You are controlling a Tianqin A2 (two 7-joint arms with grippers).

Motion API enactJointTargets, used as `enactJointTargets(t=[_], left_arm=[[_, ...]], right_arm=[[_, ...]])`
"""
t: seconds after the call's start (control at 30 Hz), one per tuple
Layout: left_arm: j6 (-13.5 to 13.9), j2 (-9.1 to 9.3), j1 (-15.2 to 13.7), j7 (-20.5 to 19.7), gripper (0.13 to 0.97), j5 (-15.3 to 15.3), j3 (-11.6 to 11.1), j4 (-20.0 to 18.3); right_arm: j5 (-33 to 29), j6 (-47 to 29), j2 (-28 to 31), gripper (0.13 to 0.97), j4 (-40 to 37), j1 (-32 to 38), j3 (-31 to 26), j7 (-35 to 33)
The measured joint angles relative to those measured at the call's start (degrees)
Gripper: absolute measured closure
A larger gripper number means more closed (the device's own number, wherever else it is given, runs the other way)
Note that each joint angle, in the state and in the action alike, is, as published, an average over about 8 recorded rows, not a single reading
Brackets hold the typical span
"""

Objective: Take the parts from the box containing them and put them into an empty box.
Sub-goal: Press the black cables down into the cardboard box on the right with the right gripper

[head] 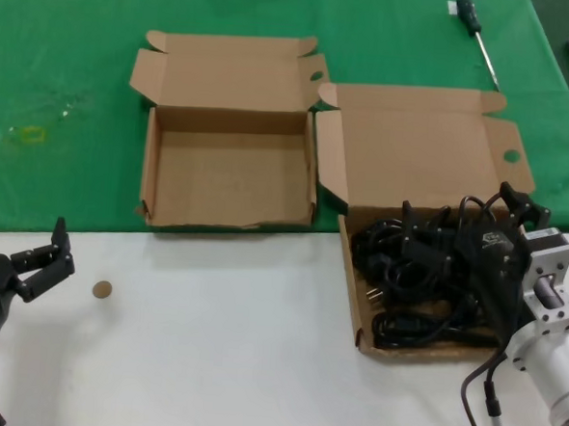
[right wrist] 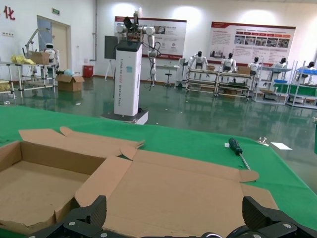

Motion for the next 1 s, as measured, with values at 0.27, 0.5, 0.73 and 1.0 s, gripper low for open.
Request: enactJointTargets(t=[0.27,0.5,0.73,1.0], left_arm=[[0.0,0.0,0.0,0.0,0.142,0.0,0.0,0.0],[0.0,0.0,0.0,0.0,0.175,0.0,0.0,0.0],[0.0,0.0,0.0,0.0,0.243,0.0,0.0,0.0],[0.0,0.0,0.0,0.0,0.345,0.0,0.0,0.0]], right_arm=[[0.0,0.0,0.0,0.129,0.0,0.0,0.0,0.0],[0.0,0.0,0.0,0.129,0.0,0.0,0.0,0.0],[-0.1,0.0,0.0,0.129,-0.2,0.2,0.1,-0.1],[0.0,-0.3,1.2,0.129,-0.4,0.1,-0.1,0.1]])
